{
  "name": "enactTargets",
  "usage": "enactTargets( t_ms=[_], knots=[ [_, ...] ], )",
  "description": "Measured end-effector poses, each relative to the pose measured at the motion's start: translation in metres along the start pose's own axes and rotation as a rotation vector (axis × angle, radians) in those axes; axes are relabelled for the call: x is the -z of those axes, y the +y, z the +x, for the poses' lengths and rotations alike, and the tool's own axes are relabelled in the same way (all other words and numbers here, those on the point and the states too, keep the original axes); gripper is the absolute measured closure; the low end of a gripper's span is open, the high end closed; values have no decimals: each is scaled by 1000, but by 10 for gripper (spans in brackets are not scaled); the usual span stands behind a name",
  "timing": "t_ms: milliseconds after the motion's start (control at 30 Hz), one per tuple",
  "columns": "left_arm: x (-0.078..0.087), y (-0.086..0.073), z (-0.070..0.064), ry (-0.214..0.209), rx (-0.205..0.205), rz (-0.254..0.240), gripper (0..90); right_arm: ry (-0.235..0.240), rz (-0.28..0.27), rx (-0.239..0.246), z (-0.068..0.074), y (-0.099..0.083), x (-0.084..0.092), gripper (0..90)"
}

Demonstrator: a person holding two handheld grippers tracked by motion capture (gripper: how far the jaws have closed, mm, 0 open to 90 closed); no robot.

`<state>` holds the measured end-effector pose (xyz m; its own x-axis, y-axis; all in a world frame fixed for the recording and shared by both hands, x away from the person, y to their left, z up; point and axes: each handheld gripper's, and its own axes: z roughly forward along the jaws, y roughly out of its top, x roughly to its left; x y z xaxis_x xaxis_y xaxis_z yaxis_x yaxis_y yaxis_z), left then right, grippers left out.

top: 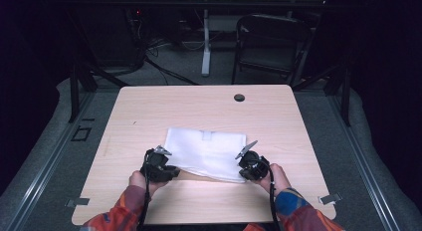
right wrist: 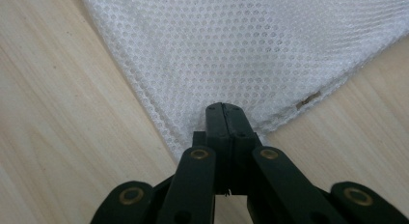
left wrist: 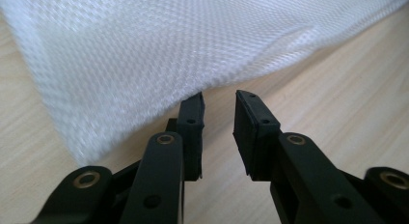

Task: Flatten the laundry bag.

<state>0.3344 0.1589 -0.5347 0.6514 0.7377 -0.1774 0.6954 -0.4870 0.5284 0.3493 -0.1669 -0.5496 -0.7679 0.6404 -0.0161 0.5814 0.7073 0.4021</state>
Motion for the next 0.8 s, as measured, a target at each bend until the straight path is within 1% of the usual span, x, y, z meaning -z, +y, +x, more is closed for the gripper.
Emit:
enactTargets(
  t_ms=[33,67,100,200,233,267,300,333,367,400,433,467,500,533,567,600,633,667,700,733,767,800],
  knots=[
    [0,0,0,0,0,0,695,0,-19,-15,0,-1,-1,900],
    [1,0,-1,1,-4,4,695,0,-19,-15,0,-1,-1,900],
    [2,0,-2,6,-3,16,592,3,-6,1,-1,-1,0,900],
    [7,-5,-4,9,-6,35,488,1,-6,8,-3,-1,0,900],
    [11,-8,-4,7,-8,37,467,1,4,12,-3,-1,1,900],
    [11,-8,-4,7,-8,37,453,1,4,12,-3,-1,1,900],
    [13,-10,-4,-5,-5,38,453,6,-2,6,-4,-1,0,900],
    [15,-11,-4,-7,-7,39,420,4,9,7,-7,-1,2,887],
    [18,-13,-5,-12,-9,38,409,7,-5,-4,-7,-1,2,867],
    [23,-16,-8,-25,-17,36,394,11,-6,-7,-8,-1,3,845],
    [23,-16,-8,-25,-17,36,387,17,3,-9,-10,-1,4,824],
    [26,-16,-9,-22,-24,31,387,17,3,-9,-10,-1,4,824],
    [28,-17,-10,-29,-32,17,375,23,-1,-22,-11,-1,5,804],
    [30,-17,-12,-40,-35,10,344,35,5,-30,-13,-1,8,718],
    [32,-17,-14,-40,-47,4,344,35,5,-30,-13,-1,8,718],
    [35,-15,-17,-50,-64,-18,326,48,-3,-44,-13,-1,12,651],
    [35,-15,-17,-50,-64,-18,320,53,-9,-53,-13,0,14,596],
    [36,-13,-18,-43,-75,-31,307,64,-12,-59,-14,0,17,570],
    [37,-11,-19,-53,-85,-43,307,64,-12,-59,-14,0,17,570],
    [38,-9,-20,-51,-97,-54,301,71,-18,-65,-15,-1,20,544],
    [39,-7,-20,-53,-110,-62,280,76,-31,-73,-15,-2,23,482],
    [40,-5,-21,-55,-123,-72,269,74,-42,-86,-15,-2,24,450]
  ],
)
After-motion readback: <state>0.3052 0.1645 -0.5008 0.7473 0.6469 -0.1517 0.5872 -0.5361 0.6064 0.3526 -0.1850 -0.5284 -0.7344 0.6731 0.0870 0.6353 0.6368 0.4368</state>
